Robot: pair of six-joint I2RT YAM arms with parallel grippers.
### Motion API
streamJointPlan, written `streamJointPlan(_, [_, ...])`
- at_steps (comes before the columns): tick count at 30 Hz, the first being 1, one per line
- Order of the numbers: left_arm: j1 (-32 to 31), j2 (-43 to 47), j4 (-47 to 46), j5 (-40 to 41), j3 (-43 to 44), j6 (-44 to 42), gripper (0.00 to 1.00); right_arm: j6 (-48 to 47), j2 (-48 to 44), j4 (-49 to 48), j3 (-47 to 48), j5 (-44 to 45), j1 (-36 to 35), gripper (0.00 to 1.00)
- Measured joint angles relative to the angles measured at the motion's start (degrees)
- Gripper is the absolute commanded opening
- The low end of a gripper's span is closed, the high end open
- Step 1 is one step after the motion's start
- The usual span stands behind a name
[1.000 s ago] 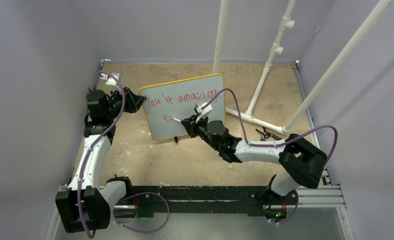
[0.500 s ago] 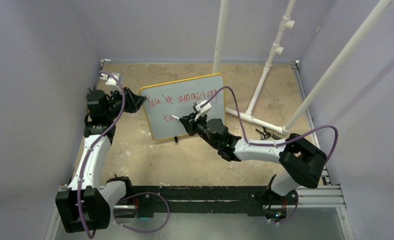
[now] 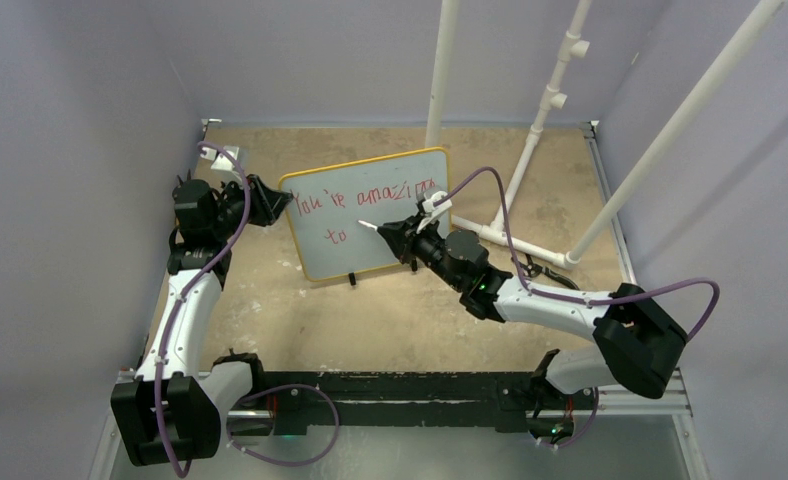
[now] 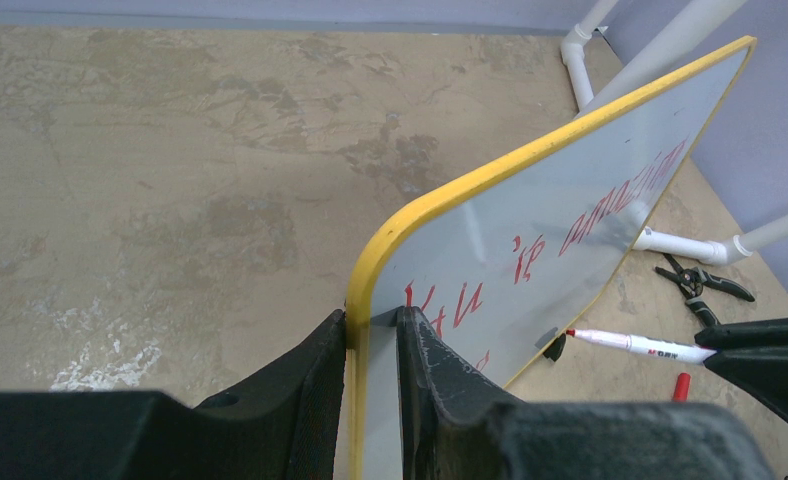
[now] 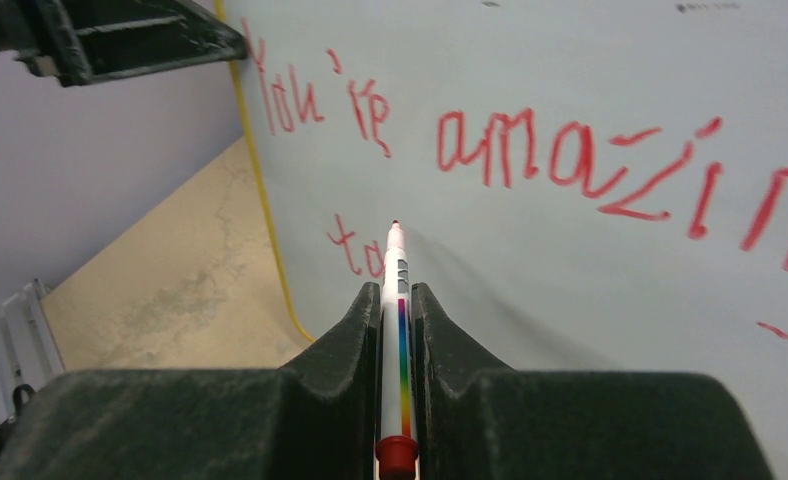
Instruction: Write a sentence on the whiteboard
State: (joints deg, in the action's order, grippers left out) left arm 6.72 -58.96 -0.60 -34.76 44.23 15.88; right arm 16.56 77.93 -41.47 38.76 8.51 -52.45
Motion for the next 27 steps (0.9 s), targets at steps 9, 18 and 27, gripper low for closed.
streamJointPlan(9, [0.0, 0.0, 0.0, 0.0, 0.0, 0.0, 0.24, 0.76, 0.57, 0.11, -1.4, -2.71, 2.32, 0.0])
streamJointPlan(18, [0.0, 0.0, 0.0, -0.02, 0.0, 0.0, 0.24, 0.07, 4.02, -0.09, -1.07, -3.87, 2.32, 0.0])
streamJointPlan(27, [0.0, -0.02, 0.02, 0.04, 0.0, 0.0, 0.24, -0.09, 6.27, -0.57, 0.55, -4.0, 2.21, 0.0])
